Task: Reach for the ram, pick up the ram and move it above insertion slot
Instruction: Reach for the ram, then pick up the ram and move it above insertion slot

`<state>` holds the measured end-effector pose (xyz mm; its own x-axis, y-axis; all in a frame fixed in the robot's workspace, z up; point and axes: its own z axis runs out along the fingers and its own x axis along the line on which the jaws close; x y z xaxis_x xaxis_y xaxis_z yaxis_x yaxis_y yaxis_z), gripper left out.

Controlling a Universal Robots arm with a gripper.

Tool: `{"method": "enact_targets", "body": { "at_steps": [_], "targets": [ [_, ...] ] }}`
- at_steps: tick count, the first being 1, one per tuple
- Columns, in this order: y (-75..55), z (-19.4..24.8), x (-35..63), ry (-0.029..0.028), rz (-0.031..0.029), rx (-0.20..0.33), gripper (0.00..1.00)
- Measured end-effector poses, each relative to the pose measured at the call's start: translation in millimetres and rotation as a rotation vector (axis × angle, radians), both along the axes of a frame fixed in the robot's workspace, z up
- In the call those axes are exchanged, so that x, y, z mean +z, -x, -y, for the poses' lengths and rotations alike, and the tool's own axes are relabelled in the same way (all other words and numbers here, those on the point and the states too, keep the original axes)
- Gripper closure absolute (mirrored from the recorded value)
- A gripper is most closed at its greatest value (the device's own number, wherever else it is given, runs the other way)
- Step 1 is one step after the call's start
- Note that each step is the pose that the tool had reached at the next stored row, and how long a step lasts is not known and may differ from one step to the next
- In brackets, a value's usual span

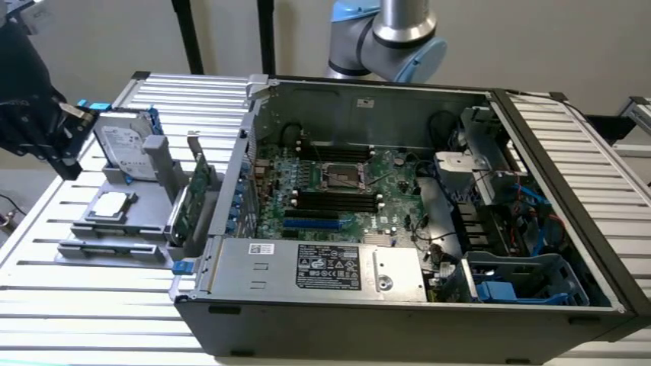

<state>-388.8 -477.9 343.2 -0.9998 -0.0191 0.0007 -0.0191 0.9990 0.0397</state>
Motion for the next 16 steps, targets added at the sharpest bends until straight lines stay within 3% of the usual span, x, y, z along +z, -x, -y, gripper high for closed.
{"method": "enact_targets", "body": {
  "at_steps": [5, 16],
  "targets": [
    [-1.3, 1.2, -0.4, 0.0, -0.0013, 0.009, 0.89],
    [-1.4, 1.2, -1.5, 0.0001, -0.002, 0.202, 0.89]
  ]
}}
